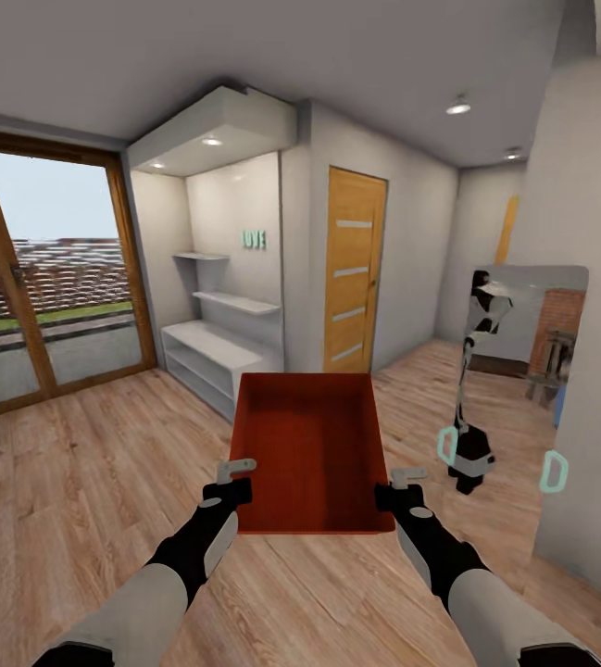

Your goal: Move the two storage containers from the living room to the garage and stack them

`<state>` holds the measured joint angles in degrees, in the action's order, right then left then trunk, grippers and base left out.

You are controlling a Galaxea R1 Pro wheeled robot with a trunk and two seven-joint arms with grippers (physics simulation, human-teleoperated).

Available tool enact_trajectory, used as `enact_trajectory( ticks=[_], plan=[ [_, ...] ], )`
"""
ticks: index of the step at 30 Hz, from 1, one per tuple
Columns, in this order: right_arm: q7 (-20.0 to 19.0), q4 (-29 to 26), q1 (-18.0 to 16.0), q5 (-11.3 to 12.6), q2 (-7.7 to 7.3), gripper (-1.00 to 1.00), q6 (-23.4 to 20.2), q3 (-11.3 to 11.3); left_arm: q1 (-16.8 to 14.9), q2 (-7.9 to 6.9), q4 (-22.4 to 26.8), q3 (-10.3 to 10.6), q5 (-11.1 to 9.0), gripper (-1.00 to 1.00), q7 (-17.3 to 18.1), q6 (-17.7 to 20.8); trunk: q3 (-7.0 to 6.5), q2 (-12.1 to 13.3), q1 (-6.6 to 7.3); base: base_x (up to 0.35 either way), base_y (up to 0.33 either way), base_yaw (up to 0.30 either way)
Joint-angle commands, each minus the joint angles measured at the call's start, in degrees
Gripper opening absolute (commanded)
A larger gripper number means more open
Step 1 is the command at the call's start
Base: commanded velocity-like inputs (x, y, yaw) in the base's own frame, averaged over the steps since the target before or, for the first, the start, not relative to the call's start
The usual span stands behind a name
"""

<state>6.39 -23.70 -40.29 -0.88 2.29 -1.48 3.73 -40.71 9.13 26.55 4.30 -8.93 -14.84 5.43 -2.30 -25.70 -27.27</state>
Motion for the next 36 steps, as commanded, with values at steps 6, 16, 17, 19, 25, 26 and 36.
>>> enact_trajectory(
  ticks=[6,16,17,19,25,26,36],
  plan=[
    [0.4,-0.2,0.0,-0.3,-0.36,-1.0,2.7,-4.1,0.0,-3.33,0.0,0.1,-1.4,-1.0,-0.6,0.3,0.02,0.0,-0.05,0.323,0.0,0.0],
    [0.4,-0.2,0.0,-0.3,-0.36,-1.0,2.6,-4.0,0.0,-3.33,-0.1,0.1,-1.4,-1.0,-0.6,0.3,0.02,0.0,-0.05,0.323,0.0,0.0],
    [0.4,-0.2,0.0,-0.3,-0.36,-1.0,2.6,-4.1,0.0,-3.33,-0.1,0.1,-1.4,-1.0,-0.6,0.3,0.02,0.0,-0.05,0.323,0.0,0.0],
    [0.4,-0.2,0.0,-0.3,-0.36,-1.0,2.6,-4.1,0.0,-3.33,-0.1,0.1,-1.4,-1.0,-0.6,0.3,0.02,0.0,-0.05,0.323,0.0,0.0],
    [0.4,-0.2,0.0,-0.3,-0.36,-1.0,2.5,-4.1,0.0,-3.33,-0.1,0.1,-1.4,-1.0,-0.6,0.3,0.02,0.0,-0.05,0.323,0.0,0.0],
    [0.4,-0.2,0.0,-0.3,-0.36,-1.0,2.5,-4.1,0.0,-3.33,-0.1,0.1,-1.4,-1.0,-0.6,0.3,0.02,0.0,-0.05,0.323,0.0,0.0],
    [0.5,-0.2,0.0,-0.3,-0.22,-1.0,2.2,-4.0,0.0,-3.33,0.0,0.1,-1.4,-1.0,-0.6,0.3,0.02,0.0,-0.05,0.323,0.0,-0.104]
  ],
)
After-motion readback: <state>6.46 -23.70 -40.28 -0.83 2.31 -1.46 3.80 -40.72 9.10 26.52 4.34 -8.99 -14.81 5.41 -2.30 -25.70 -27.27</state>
